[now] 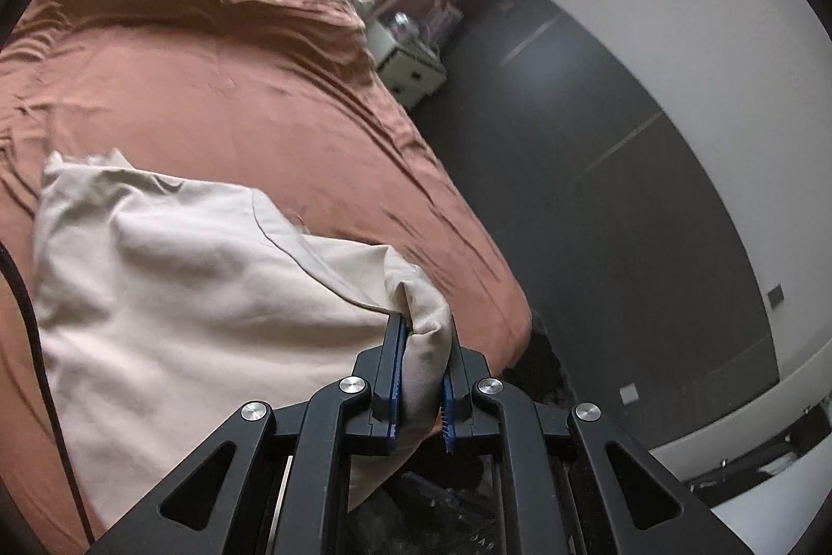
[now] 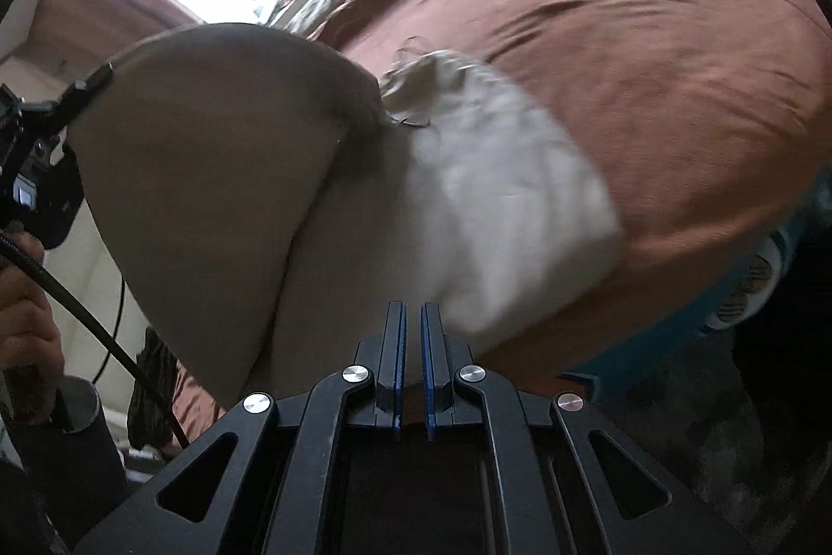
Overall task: Fold large clothes
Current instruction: 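Lift the side edge with both tools and fold it lengthwise over the jacket, then open both tools to release the folded jacket bundle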
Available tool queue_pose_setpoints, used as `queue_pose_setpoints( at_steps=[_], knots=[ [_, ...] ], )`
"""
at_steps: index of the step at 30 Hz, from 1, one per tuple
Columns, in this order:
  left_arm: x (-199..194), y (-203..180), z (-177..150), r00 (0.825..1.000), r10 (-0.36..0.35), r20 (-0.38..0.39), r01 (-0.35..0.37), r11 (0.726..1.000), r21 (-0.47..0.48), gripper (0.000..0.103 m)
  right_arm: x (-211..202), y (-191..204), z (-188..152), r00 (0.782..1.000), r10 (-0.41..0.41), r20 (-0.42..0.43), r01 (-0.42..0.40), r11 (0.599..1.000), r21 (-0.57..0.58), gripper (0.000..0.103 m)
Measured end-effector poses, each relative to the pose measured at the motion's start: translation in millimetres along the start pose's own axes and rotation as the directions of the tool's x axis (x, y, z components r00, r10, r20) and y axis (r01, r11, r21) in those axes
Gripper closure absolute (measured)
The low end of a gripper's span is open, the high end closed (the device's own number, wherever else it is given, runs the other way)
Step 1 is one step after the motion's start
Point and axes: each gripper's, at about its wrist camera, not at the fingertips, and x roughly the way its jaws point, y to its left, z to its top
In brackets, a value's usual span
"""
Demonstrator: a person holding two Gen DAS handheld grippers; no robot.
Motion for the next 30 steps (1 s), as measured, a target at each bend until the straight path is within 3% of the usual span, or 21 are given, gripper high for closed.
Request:
queue_pose_setpoints(
  at_steps=[4,6,8,9,10,11,12,17,21,30],
  knots=[
    [36.2,-8.1,-24.7,0.991,-0.012,-0.130,0.015,1.000,0.026,0.086,-14.8,-20.1,2.0,0.999,-0.027,0.029,0.026,0.998,0.055,0.100],
    [47.4,-3.9,-33.8,0.981,-0.012,-0.195,0.017,0.999,0.026,0.071,-20.8,-26.7,3.1,0.999,-0.029,0.044,0.025,0.996,0.084,0.100],
    [48.0,3.9,-41.0,0.972,-0.065,-0.224,0.066,0.998,-0.001,0.054,-24.8,-30.7,5.6,0.999,-0.018,0.045,0.013,0.995,0.102,0.096],
    [44.8,6.9,-42.2,0.973,-0.074,-0.218,0.074,0.997,-0.008,0.041,-25.8,-33.1,5.7,0.999,-0.011,0.045,0.006,0.994,0.109,0.083],
    [36.0,12.1,-41.6,0.978,-0.073,-0.193,0.072,0.997,-0.012,0.036,-26.4,-35.2,6.1,0.999,-0.006,0.047,0.000,0.993,0.115,0.072],
    [28.7,16.8,-39.2,0.982,-0.070,-0.173,0.069,0.998,-0.012,0.031,-25.1,-37.1,7.8,0.999,0.001,0.054,-0.008,0.993,0.119,0.049],
    [17.9,22.9,-37.2,0.988,-0.064,-0.143,0.063,0.998,-0.012,0.030,-24.3,-38.9,9.2,0.998,0.009,0.064,-0.017,0.992,0.122,0.039],
    [-17.7,59.6,-32.7,0.997,0.039,-0.067,-0.043,0.997,-0.059,0.030,-7.3,-37.3,18.6,0.997,0.069,0.046,-0.073,0.993,0.094,0.039],
    [-42.1,105.5,-35.4,0.991,0.134,-0.017,-0.135,0.981,-0.137,0.030,29.2,-34.8,40.7,0.999,0.033,-0.025,-0.032,0.999,0.031,0.039],
    [-85.9,190.6,-73.4,0.965,0.257,0.056,-0.226,0.919,-0.324,0.030,79.2,-1.4,99.8,0.993,-0.046,-0.112,0.029,0.989,-0.146,0.039]
  ],
)
